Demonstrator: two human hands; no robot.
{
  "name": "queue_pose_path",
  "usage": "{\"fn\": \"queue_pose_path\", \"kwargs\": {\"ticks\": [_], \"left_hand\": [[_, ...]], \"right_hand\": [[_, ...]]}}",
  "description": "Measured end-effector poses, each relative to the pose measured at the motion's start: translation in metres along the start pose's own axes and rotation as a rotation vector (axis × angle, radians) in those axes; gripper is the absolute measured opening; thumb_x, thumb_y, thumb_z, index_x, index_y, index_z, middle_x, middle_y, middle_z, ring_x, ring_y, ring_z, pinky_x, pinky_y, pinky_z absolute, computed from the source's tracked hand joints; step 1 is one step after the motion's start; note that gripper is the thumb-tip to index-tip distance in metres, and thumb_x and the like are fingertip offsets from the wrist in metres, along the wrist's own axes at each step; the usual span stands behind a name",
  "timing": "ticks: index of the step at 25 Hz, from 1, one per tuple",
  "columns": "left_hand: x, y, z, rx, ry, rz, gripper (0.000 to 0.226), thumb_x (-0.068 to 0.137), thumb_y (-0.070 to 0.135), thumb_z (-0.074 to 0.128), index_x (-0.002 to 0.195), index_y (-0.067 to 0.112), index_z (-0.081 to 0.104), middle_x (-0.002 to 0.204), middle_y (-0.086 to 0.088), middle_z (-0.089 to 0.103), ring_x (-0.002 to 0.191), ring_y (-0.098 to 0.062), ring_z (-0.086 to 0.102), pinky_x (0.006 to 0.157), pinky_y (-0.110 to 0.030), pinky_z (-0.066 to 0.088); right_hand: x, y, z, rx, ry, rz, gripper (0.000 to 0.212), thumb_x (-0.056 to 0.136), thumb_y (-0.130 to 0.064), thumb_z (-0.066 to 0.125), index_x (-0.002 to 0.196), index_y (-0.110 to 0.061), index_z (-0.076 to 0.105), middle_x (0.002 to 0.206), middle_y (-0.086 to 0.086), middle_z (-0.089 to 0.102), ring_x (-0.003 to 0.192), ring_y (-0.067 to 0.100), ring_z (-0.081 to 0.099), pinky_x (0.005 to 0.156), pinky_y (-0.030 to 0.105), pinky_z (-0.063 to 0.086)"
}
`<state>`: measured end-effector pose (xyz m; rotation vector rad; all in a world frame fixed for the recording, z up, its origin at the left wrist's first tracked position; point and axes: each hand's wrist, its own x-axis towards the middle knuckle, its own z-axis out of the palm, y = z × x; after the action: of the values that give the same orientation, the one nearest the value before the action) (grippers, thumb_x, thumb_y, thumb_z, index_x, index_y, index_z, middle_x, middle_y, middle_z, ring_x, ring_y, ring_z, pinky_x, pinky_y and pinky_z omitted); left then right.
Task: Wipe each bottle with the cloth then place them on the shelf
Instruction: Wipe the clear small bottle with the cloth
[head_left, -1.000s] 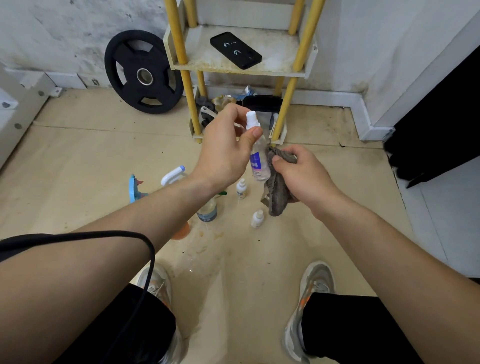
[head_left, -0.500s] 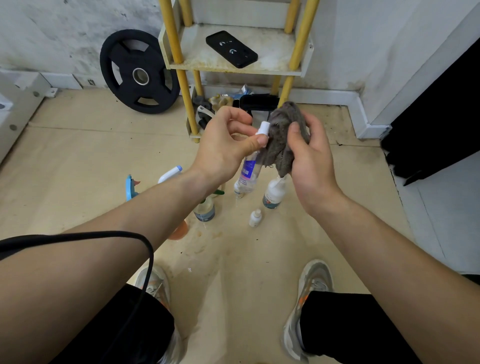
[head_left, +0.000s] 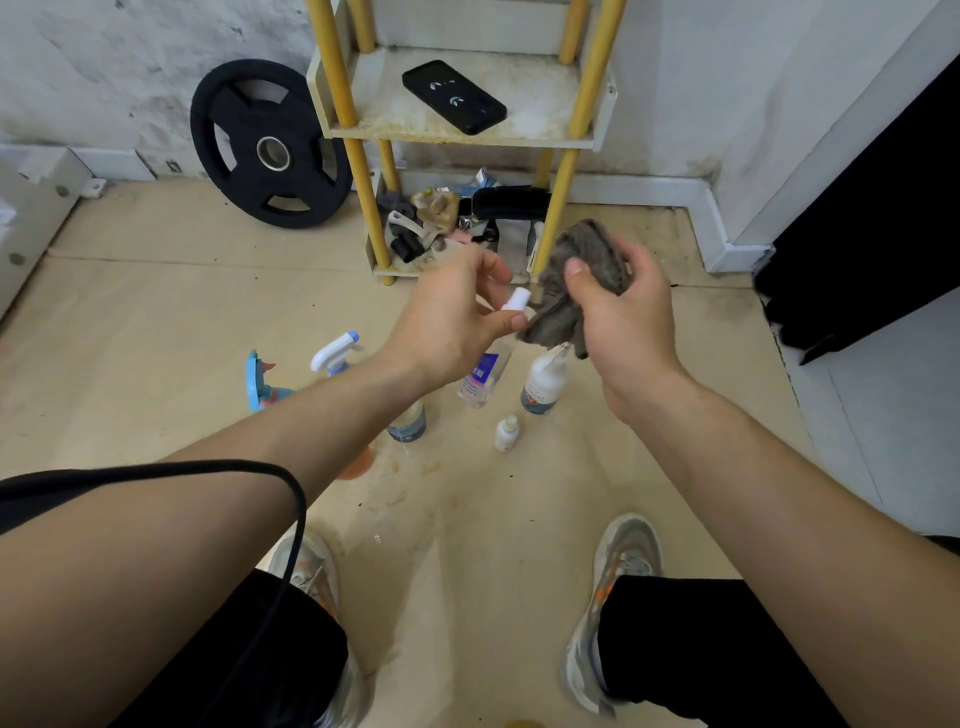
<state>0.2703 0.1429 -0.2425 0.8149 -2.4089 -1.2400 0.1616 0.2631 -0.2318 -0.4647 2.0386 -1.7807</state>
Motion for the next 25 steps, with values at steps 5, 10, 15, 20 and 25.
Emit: {"fn": "queue_pose_path", "kwargs": {"ticks": [5,10,15,20,25], "left_hand": [[-0.007,-0.038,0.025,0.106,-0.083,-0.092,0.012,0.086,0.021,0.078,0.092,0.024,0.068,0.088,0.008,0.067,0.084,-0.01,0.065,0.07,-0.018,0.049],[-0.022,-0.072,0.062,0.24,-0.165,-0.182,0.016,0.082,0.025,0.08,0.084,0.028,0.064,0.09,0.005,0.069,0.084,-0.017,0.064,0.069,-0.03,0.048],[-0.039,-0.118,0.122,0.311,-0.237,-0.241,0.015,0.081,0.02,0.078,0.093,0.017,0.07,0.097,-0.003,0.066,0.089,-0.023,0.061,0.069,-0.03,0.044],[-0.048,-0.144,0.179,0.33,-0.32,-0.197,0.013,0.08,0.018,0.072,0.092,0.016,0.067,0.095,-0.004,0.061,0.087,-0.028,0.06,0.072,-0.035,0.047],[-0.032,-0.158,0.225,0.5,-0.4,-0.009,0.021,0.092,0.02,0.061,0.111,0.012,0.061,0.109,-0.009,0.057,0.089,-0.038,0.06,0.069,-0.045,0.052]], "right_hand": [[-0.002,0.027,-0.019,-0.232,-0.118,0.058,0.028,0.091,-0.022,0.071,0.111,-0.037,0.058,0.105,-0.011,0.069,0.098,0.013,0.067,0.083,0.035,0.057],[-0.02,0.1,-0.046,-0.583,-0.346,0.185,0.035,0.088,-0.022,0.071,0.12,-0.029,0.057,0.108,-0.005,0.068,0.084,0.013,0.069,0.061,0.018,0.05],[-0.018,0.152,-0.058,-0.627,-0.389,0.261,0.033,0.089,-0.019,0.07,0.118,-0.028,0.057,0.106,-0.002,0.069,0.08,0.015,0.071,0.057,0.022,0.053],[-0.009,0.207,-0.064,-0.692,-0.398,0.359,0.035,0.087,-0.025,0.073,0.119,-0.027,0.058,0.108,0.001,0.069,0.083,0.024,0.072,0.064,0.032,0.059],[0.01,0.247,-0.076,-0.715,-0.342,0.456,0.041,0.084,-0.031,0.075,0.122,-0.025,0.059,0.11,0.004,0.07,0.088,0.027,0.07,0.075,0.037,0.06]]}}
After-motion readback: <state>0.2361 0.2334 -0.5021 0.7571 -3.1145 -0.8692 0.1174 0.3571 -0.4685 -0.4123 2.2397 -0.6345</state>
